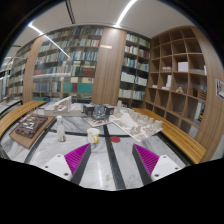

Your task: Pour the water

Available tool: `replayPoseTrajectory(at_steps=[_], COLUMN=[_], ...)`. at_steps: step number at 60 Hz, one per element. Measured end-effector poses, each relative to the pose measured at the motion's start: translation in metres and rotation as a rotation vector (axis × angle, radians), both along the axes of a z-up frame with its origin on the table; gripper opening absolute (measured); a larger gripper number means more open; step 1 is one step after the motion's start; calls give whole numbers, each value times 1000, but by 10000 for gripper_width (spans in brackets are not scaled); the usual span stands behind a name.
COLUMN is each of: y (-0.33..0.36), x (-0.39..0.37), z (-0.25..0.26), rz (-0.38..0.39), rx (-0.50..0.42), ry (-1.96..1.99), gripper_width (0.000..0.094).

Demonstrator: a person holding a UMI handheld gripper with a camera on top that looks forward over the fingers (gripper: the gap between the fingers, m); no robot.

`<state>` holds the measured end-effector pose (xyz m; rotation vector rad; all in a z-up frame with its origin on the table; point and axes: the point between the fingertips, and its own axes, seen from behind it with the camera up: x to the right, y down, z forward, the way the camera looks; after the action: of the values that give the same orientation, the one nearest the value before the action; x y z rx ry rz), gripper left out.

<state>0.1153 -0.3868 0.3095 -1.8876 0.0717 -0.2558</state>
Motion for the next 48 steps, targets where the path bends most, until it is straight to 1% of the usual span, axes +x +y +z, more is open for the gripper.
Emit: replayPoseTrajectory(at_steps=[8, 13, 18, 22, 28, 36, 42, 48], y=[0, 7, 10, 12, 31, 82, 132, 192], x=[-6, -18, -25, -45, -84, -162, -216, -265], z=[-13, -40, -68, -91, -134, -167, -179, -183], rz=[-11, -19, -7, 6, 52, 149, 222, 267], rx=[-18, -39, -65, -94, -134, -125, -83, -39], ry=[-4, -13, -14, -9, 12, 60, 78, 84], gripper_width=[855, 855, 853, 856, 862, 859, 858, 859])
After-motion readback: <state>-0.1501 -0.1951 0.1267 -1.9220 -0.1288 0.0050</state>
